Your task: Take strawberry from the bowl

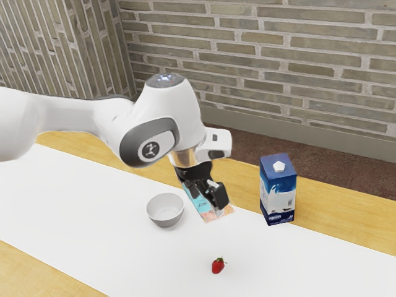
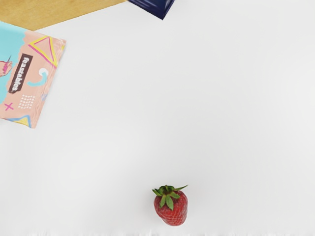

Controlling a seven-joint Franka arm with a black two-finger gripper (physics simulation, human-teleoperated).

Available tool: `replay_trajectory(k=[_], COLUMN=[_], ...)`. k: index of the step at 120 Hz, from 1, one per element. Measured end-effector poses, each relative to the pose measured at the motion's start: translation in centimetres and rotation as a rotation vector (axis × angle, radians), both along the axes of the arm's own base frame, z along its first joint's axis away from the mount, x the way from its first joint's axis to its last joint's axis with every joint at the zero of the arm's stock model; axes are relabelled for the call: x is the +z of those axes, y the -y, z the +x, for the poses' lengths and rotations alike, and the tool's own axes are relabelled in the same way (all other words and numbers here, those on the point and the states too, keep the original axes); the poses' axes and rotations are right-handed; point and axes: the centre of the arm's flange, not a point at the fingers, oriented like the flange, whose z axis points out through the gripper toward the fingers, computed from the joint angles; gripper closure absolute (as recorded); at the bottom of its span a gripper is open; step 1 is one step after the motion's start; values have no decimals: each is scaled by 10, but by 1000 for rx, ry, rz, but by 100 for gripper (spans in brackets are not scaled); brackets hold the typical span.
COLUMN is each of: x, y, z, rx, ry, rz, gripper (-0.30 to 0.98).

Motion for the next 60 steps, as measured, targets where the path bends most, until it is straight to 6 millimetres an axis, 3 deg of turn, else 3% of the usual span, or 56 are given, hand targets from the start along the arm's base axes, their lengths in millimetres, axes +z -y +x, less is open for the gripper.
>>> replay_trajectory(k=[12, 26, 32, 60], x=[26, 69, 84, 138], y=[-23, -109, -134, -166], z=[0, 24, 29, 61], rx=[22, 163, 201, 250], ry=[15, 52, 64, 77], rz=[13, 26, 32, 84], gripper=[4, 2, 2, 1])
